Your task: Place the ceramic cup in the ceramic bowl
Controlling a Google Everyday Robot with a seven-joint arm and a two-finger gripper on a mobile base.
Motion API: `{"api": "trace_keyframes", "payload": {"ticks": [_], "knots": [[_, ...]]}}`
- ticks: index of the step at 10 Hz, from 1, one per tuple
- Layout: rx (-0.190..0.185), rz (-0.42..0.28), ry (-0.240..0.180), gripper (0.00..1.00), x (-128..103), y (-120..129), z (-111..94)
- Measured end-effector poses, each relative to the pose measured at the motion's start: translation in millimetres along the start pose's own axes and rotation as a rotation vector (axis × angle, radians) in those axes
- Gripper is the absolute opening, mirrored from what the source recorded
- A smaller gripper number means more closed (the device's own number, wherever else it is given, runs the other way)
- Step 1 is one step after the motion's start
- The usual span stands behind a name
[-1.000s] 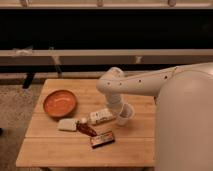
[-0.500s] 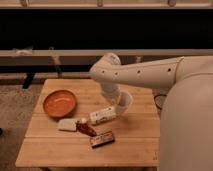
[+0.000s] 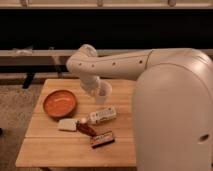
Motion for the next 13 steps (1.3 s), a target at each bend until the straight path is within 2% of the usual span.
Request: {"api": "trace_keyframes", "payload": {"ticks": [2,5,7,8,9,10,13], "knots": [[-0.024,-0.103,-0.026,0.0,-23,29,1],[-0.065,-0.309,-0.079,0.02,-53,92,-2],[-0.093,-0.434,-0.095,0.21,-54,132,-2],[-0.102,-0.474,-0.095,0.29,-50,144,-1],[-0.112,-0.529,-0.092,0.41,-45,157,4],[-0.114,-0.561,-0.086,0.52,-42,163,11],[-0.126,-0.588,-0.071,0.78,-39,173,26]]}}
